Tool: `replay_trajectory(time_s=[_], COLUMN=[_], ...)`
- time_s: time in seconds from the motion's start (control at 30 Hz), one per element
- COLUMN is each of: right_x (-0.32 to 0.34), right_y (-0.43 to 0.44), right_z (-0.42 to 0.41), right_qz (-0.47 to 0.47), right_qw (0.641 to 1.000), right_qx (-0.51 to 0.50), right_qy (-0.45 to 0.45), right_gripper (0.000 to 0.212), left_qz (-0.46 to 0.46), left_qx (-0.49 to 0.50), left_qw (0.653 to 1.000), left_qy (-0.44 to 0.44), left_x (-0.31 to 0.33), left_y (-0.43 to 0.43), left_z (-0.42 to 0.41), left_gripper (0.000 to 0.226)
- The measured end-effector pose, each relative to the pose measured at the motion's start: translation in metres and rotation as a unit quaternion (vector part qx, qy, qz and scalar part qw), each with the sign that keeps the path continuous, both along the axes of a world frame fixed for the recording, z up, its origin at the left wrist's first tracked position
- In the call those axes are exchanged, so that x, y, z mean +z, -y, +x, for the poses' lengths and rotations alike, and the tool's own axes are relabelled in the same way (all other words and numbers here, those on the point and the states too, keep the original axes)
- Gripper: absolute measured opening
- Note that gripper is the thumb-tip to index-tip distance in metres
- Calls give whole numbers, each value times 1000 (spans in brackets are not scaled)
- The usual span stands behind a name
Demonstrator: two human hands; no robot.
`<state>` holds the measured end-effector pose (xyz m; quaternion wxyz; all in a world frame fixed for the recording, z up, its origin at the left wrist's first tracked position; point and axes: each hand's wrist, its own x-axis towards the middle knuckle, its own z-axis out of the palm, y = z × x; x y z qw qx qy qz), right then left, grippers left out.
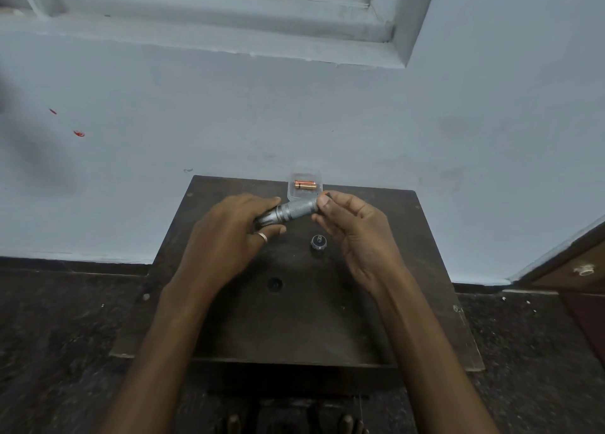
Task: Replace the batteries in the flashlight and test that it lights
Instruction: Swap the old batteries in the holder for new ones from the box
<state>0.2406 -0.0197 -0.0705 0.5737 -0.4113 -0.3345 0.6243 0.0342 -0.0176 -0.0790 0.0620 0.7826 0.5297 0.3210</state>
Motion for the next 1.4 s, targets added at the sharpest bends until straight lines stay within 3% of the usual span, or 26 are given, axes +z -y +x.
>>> replay_trajectory(time_s=[0.2, 0.33, 0.47, 0.83, 1.0, 1.17, 1.27, 1.4], right_x=[2, 5, 4, 0, -1, -4, -5, -6], right_y=[0, -1, -1, -2, -1, 1, 2, 1], right_z=[-4, 4, 4, 3, 3, 3, 4, 4], right_qz=[13, 2, -8, -20, -27, -41, -42, -33], right_qw=[998, 995, 995, 995, 997, 997, 996, 996], right_qx=[-45, -92, -91, -83, -67, -58, -58, -57], right_qy=[49, -29, -47, -43, -5, 42, 57, 65], right_gripper=[23, 13, 12, 11, 14, 32, 38, 38], left_qz=[16, -34, -92, -150, -201, -290, -321, -350], left_qx=[63, 107, 152, 195, 246, 241, 152, 58], left_qw=[995, 994, 980, 963, 948, 926, 932, 898], left_qy=[-73, 14, 91, 109, 32, -25, 75, 260], left_x=[-1, -9, -15, -19, -15, 6, 15, 13], left_y=[3, -1, -5, -2, 4, 15, 17, 15], left_z=[6, 1, -3, -8, -7, -9, -1, 24], left_gripper=[39, 33, 31, 35, 51, 44, 44, 36])
